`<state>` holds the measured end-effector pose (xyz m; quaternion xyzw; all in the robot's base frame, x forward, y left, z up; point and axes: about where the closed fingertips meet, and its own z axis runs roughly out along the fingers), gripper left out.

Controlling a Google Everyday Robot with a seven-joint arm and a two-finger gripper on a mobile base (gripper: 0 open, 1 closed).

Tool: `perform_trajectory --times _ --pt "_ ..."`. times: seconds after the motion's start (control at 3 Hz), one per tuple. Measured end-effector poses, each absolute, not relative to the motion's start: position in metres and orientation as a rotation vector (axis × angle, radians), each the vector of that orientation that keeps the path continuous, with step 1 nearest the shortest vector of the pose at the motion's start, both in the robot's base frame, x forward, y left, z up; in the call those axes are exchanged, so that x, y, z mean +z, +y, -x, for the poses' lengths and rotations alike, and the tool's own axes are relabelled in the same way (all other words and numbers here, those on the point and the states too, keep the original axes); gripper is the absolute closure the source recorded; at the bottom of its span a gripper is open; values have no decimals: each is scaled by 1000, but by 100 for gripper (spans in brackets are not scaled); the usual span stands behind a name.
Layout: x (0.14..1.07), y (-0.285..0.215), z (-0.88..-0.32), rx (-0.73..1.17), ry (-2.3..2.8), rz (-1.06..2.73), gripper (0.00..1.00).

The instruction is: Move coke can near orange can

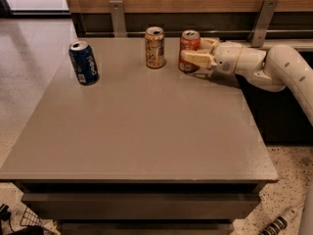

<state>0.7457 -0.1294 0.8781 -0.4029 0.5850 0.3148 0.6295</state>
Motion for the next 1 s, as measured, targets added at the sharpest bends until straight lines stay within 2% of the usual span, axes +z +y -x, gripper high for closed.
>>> perform_trajectory --times 0.67,1.0 --pt "878 -123 -746 730 1336 928 37" --pt "879 -118 -746 736 1333 932 6"
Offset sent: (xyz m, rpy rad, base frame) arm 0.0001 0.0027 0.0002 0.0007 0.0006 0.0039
